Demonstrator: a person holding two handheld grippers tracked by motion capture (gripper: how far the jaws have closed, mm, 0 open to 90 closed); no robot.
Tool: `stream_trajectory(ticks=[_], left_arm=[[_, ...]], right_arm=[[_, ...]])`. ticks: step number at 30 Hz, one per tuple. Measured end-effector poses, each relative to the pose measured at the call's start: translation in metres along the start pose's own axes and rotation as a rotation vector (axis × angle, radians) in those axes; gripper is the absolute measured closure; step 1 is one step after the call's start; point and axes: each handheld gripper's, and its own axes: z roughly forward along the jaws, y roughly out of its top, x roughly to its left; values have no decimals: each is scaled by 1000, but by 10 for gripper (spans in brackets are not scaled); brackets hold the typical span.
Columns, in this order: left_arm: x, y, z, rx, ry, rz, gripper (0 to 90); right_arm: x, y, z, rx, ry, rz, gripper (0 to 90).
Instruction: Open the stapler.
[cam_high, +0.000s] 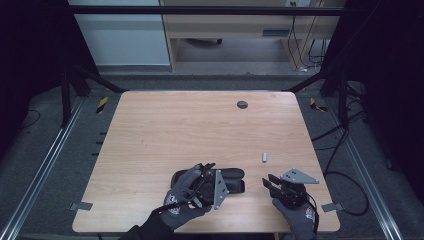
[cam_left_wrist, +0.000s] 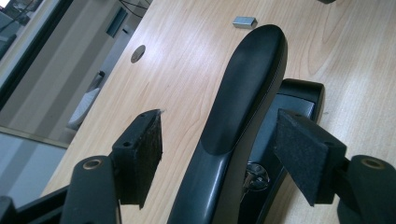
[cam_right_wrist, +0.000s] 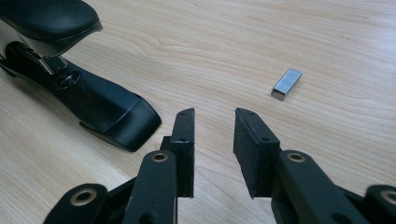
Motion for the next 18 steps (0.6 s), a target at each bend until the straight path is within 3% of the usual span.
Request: stream_trajectory(ticks=[15, 18], left_arm=[[-15, 6, 12, 16, 26, 56, 326], [-17, 7, 14, 34, 36, 84, 328]], right_arm=[[2, 1, 1, 0, 13, -3, 710], [3, 1, 1, -2, 20, -3, 725]])
